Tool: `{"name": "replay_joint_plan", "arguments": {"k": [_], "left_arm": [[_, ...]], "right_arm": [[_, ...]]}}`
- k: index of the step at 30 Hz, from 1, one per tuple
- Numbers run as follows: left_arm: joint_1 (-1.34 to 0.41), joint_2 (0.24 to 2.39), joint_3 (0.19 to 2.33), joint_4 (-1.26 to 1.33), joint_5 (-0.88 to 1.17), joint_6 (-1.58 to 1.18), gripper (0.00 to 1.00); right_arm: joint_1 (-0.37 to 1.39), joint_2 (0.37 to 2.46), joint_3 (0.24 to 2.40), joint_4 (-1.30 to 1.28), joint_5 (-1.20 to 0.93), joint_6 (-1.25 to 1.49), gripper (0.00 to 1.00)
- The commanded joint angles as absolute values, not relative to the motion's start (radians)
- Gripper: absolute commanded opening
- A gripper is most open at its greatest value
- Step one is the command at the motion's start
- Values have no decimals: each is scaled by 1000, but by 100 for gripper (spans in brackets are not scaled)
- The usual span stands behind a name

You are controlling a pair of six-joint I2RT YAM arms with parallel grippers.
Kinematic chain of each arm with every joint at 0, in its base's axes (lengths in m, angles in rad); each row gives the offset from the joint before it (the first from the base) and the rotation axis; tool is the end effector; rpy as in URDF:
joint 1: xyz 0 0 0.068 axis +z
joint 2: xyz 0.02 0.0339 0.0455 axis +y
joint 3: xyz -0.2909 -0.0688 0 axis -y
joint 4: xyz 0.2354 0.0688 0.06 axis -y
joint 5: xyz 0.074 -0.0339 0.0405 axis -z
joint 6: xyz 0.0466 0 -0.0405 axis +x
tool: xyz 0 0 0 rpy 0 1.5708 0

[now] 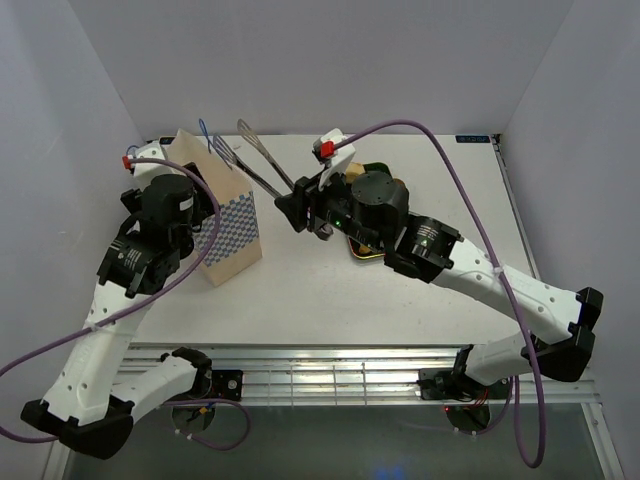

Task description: Place the fake bread into the paper bag

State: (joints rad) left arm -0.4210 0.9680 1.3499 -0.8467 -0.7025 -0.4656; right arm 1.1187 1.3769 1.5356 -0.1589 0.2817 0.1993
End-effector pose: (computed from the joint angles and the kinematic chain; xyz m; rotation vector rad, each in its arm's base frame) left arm 0.1484 -0.0335 0.4474 -0.4657 1.8647 0.1242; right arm 0.1452 0.2693 0.4954 -0.5110 1.5477 0.8070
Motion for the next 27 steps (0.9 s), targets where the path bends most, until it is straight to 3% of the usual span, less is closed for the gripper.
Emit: {"name": "replay_joint_plan", "arguments": {"k": [1, 10, 27], "left_arm": [[-422, 965, 1364, -988, -713, -526, 98], [-422, 959, 1300, -991, -768, -535, 94], [-410, 928, 1164, -759, -830, -454, 89]], "right_arm": [[1083, 1313, 1482, -95, 311, 250, 51], [966, 1223, 1359, -97, 264, 324, 49], [885, 1154, 1298, -118, 244, 337, 48]]}}
